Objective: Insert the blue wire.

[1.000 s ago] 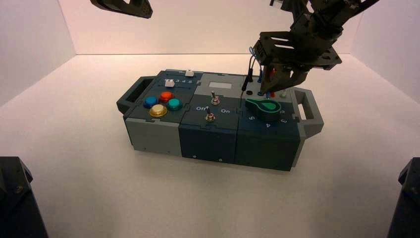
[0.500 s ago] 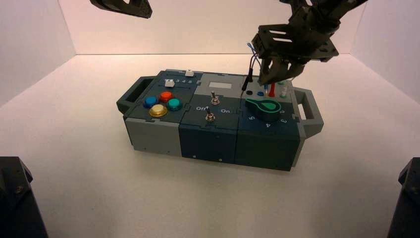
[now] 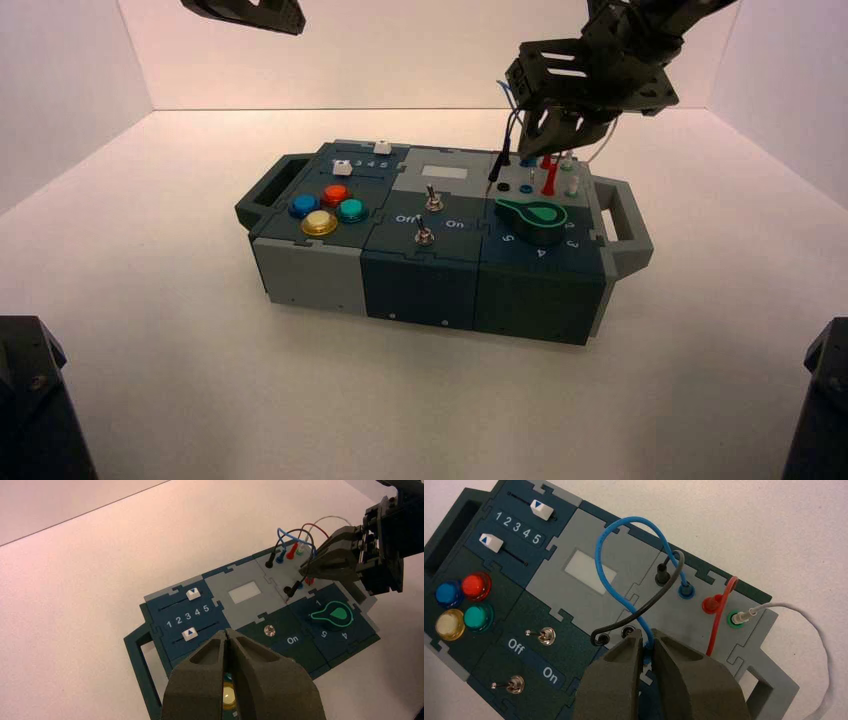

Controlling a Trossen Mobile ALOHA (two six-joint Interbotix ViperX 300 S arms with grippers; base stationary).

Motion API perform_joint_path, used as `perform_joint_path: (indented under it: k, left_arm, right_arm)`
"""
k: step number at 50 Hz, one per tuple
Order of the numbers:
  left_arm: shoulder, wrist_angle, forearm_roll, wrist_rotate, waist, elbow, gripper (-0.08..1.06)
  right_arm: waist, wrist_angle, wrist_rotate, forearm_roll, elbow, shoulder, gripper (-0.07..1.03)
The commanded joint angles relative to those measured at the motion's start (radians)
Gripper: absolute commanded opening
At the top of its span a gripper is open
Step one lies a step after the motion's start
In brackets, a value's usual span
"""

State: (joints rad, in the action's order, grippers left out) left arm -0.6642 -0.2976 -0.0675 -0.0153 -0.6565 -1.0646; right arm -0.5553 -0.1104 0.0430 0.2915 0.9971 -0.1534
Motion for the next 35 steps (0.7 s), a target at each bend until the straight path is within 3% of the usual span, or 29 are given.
perform_joint_path:
  k: [1, 35]
  left_arm:
    - [-0.005, 0.011, 0.002, 0.0, 0.005, 0.023, -0.03]
    - [-0.006, 0.011, 0.002, -0.002, 0.005, 0.026, -0.03]
  right_arm:
    - [0.002, 0.006, 0.002, -0.002, -0.02, -0.02, -0.02]
    - [0.002, -0.029, 0.002, -0.002, -0.055, 0.032, -0.02]
